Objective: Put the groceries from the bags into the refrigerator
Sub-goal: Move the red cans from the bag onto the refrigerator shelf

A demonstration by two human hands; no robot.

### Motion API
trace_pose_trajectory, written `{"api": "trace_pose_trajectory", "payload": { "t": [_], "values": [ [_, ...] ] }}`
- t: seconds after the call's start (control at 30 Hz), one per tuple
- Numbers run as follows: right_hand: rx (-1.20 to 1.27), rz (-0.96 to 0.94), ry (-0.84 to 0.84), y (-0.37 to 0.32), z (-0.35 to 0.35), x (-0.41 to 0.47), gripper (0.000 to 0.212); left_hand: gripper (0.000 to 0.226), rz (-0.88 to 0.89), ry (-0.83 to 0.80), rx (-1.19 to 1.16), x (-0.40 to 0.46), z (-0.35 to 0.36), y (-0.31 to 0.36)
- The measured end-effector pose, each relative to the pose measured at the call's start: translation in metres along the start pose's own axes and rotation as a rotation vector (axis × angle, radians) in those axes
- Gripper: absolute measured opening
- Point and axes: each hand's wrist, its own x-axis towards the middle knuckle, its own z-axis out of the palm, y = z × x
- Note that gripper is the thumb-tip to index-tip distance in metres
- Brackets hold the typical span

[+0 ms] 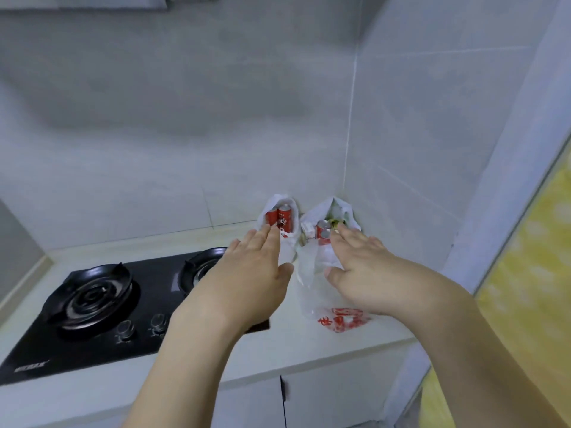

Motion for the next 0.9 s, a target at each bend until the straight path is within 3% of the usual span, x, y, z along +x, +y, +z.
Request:
{"api": "trace_pose_trajectory", "payload": {
  "t": [0.33,0.57,0.9],
  "values": [
    [0.007,-0.058,-0.006,0.031,-0.025,0.111,0.065,0.061,-0.040,0.093,-0.031,0.095,-0.007,-0.013],
    [0.014,-0.090,-0.087,0.019,-0.021,0.180,0.065,0.057,-0.062,0.108,-0.063,0.142,-0.007,-0.049],
    [0.065,-0.055,-0.036,-0.010,-0.036,0.263,0.062,0.056,-0.017,0.098,-0.084,0.209,-0.014,-0.116]
  ]
}}
